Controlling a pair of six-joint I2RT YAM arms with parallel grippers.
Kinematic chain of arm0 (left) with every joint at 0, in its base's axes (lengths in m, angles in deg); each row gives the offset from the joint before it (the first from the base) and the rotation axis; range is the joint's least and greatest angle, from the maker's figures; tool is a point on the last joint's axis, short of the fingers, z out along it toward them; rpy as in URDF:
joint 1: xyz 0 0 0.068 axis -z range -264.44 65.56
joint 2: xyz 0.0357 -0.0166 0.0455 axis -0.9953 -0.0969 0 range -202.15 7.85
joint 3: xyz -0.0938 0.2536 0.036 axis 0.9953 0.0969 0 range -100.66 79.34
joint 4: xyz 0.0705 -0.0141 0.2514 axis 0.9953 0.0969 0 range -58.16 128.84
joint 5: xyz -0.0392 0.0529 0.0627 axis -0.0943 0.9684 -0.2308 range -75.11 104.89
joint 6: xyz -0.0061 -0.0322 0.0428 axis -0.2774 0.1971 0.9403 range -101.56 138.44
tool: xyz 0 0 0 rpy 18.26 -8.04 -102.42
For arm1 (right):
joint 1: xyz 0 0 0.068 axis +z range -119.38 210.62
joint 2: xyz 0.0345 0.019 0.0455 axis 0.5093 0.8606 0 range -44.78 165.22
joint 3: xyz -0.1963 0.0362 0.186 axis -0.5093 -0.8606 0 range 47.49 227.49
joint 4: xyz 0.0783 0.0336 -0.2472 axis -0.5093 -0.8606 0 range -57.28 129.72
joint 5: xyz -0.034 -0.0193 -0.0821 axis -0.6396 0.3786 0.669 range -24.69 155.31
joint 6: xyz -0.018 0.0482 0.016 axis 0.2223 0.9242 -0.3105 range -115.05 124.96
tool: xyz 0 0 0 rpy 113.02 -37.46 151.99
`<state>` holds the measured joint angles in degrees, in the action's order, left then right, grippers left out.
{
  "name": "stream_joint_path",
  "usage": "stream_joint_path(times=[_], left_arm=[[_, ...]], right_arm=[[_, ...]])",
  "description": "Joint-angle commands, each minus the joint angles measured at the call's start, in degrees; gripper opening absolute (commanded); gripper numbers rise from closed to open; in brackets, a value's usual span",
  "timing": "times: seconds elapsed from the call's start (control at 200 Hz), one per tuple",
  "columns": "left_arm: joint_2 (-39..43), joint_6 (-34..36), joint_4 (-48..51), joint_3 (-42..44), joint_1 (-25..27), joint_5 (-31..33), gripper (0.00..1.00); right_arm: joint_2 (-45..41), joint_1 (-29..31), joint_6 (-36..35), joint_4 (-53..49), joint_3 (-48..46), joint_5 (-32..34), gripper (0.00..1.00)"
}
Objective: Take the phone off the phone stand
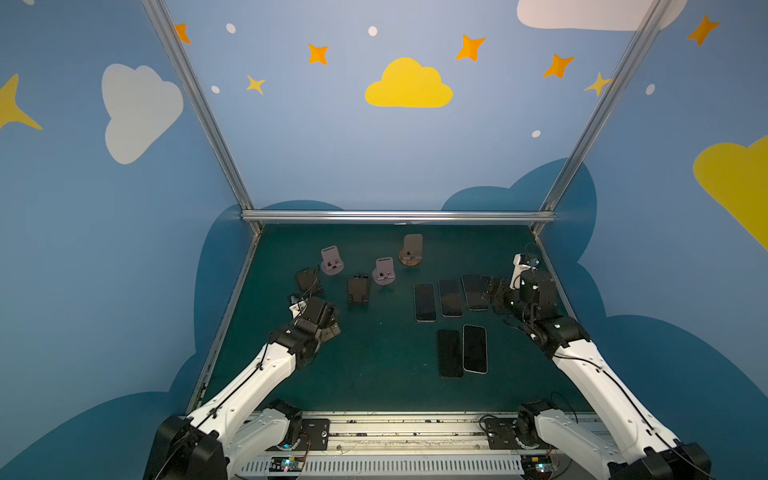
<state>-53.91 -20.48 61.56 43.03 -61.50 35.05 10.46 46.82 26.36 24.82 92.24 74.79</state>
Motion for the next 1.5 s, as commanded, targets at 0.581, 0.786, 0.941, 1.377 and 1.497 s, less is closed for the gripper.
stream_joint_path(times=[0.581,0.786,0.941,1.377,1.497], left_arm=[[-14.5,3.4,-9.9,-5.8,-0.6,10.5,0.86],[-14.3,4.1,-12.4,-4.6,-2.4,8.0,0.76],[-15.0,4.3,-12.3,-4.7,-2.8,7.7,0.82],[-15.7,5.8,-14.4,-4.2,-5.1,3.3,0.62],[-11.1,5.3,-8.8,-5.6,-1.5,2.2,0.58]], right_arm=[[0.0,-0.3,-0.9,0.5,-0.2,-1.9,0.94],[-0.2,-0.3,-0.9,0.1,0.0,-2.4,0.93],[-0.7,-0.3,-0.9,-0.2,0.1,-2.5,0.93],[-1.5,-0.3,-0.8,-0.2,-0.4,-2.5,0.93],[-1.5,-0.3,-1.1,-0.7,-0.3,-2.0,0.92]])
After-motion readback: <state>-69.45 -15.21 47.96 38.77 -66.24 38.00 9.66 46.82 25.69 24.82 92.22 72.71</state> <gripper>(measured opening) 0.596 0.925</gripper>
